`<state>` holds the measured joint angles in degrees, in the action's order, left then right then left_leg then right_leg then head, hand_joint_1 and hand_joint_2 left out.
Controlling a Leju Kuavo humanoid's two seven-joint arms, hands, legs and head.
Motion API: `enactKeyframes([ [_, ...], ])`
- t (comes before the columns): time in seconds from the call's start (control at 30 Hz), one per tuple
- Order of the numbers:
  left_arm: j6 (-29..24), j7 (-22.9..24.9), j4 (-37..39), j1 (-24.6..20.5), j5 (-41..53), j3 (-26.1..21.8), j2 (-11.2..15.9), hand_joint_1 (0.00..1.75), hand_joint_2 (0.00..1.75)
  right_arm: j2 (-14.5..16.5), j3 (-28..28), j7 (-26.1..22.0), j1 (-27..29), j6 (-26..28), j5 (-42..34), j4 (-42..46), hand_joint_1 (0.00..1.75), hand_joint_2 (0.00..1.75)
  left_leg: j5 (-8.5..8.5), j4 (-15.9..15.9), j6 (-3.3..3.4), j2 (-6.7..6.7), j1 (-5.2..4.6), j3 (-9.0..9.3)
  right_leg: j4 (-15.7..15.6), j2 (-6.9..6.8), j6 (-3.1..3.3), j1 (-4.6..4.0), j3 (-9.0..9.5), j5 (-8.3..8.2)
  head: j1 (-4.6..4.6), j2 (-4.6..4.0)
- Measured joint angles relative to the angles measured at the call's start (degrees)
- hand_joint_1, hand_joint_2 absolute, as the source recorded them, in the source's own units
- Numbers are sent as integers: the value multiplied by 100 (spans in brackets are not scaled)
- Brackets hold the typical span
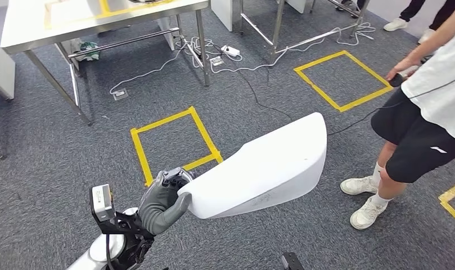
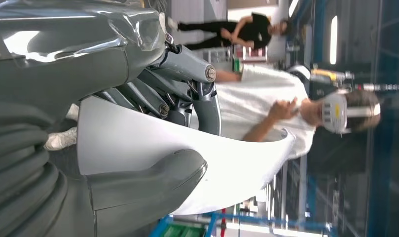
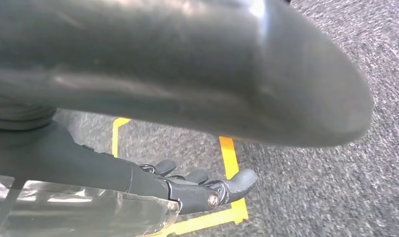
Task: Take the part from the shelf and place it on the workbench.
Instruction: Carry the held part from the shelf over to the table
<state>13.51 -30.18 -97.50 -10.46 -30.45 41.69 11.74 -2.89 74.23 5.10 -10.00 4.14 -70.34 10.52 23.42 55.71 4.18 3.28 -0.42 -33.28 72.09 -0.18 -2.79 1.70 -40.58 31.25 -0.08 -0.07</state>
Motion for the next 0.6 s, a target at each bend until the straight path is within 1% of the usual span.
enactKeyframes([
  [0.03,0,-1,0,13,5,-1,0,175,175,-8,1,1,-1,0,9,-1,0,0,33,44,-40,92,25,1,-333,22,-86,32,123,-185,1,0],
  [0.07,0,-1,0,26,12,-3,1,175,175,-10,2,1,-4,-1,20,-1,0,0,78,104,-92,169,47,-8,-716,88,-162,68,284,-361,5,0],
  [0.1,-1,-3,-1,39,19,-9,5,175,175,-6,4,4,-8,-1,30,-1,0,0,133,183,-147,239,57,-32,-1039,150,-190,91,436,-488,15,0],
  [0.13,0,-5,-6,52,29,-15,10,175,175,0,8,8,-10,-1,39,-1,0,0,181,247,-191,292,59,-62,-1226,195,-172,101,529,-549,22,0],
  [0.17,1,-8,-11,70,36,-26,19,175,175,8,14,14,-10,-1,52,-1,0,0,214,288,-221,332,56,-91,-1270,215,-121,92,557,-548,27,0],
  [0.2,2,-12,-17,92,41,-43,29,175,175,14,21,19,-11,-2,65,-1,0,0,233,309,-236,364,58,-110,-1265,186,-58,73,563,-535,29,0],
  [0.23,4,-14,-25,117,45,-62,41,175,175,20,26,21,-12,-4,77,-1,0,0,247,313,-247,372,74,-114,-1255,149,-10,75,562,-526,25,0],
  [0.27,5,-17,-33,143,44,-81,54,175,175,21,30,23,-14,-9,90,-2,0,0,274,348,-265,298,83,-129,-1257,121,27,74,576,-519,19,0],
  [0.3,10,-19,-43,161,45,-97,64,175,175,26,32,20,-15,-19,100,-3,0,0,336,459,-290,161,91,-177,-1262,91,64,75,596,-506,4,0],
  [0.33,17,-20,-51,172,45,-109,72,175,175,29,35,17,-11,-31,110,-4,0,0,448,690,-319,-7,97,-288,-1267,53,105,72,620,-490,-9,0],
  [0.37,27,-21,-57,181,44,-116,76,175,175,28,38,14,1,-42,118,-5,0,0,593,1034,-343,-175,98,-466,-1267,9,141,49,644,-469,-24,0],
  [0.4,41,-22,-58,191,42,-124,79,175,175,30,42,12,20,-50,123,-6,0,0,742,1430,-358,-270,106,-680,-1266,-47,175,31,663,-445,-34,0],
  [0.43,56,-22,-59,207,34,-131,78,175,175,27,46,9,41,-54,123,-7,0,0,841,1775,-363,-311,112,-884,-1266,-109,198,15,682,-422,-33,0],
  [0.47,77,-22,-58,224,21,-136,79,175,175,23,49,2,59,-50,117,-7,0,0,846,1952,-357,-323,114,-1012,-1266,-171,211,0,702,-398,-35,0],
  [0.5,99,-22,-58,238,5,-142,81,175,175,21,50,-11,74,-38,108,-8,0,0,747,1911,-336,-329,111,-1028,-1266,-229,217,-14,728,-374,-36,0],
  [0.53,119,-22,-57,245,-13,-150,82,175,175,21,51,-28,85,-20,98,-8,0,0,556,1642,-291,-354,98,-920,-1269,-287,216,-32,764,-347,-36,0],
  [0.57,142,-26,-57,247,-34,-161,81,175,175,26,52,-48,94,4,87,-7,0,0,343,1232,-216,-460,64,-730,-1277,-340,216,-44,805,-320,-35,0],
  [0.6,164,-31,-57,245,-53,-174,79,175,175,33,51,-70,104,34,79,-7,0,0,203,852,-137,-621,10,-540,-1287,-395,207,-70,844,-294,-28,0],
])
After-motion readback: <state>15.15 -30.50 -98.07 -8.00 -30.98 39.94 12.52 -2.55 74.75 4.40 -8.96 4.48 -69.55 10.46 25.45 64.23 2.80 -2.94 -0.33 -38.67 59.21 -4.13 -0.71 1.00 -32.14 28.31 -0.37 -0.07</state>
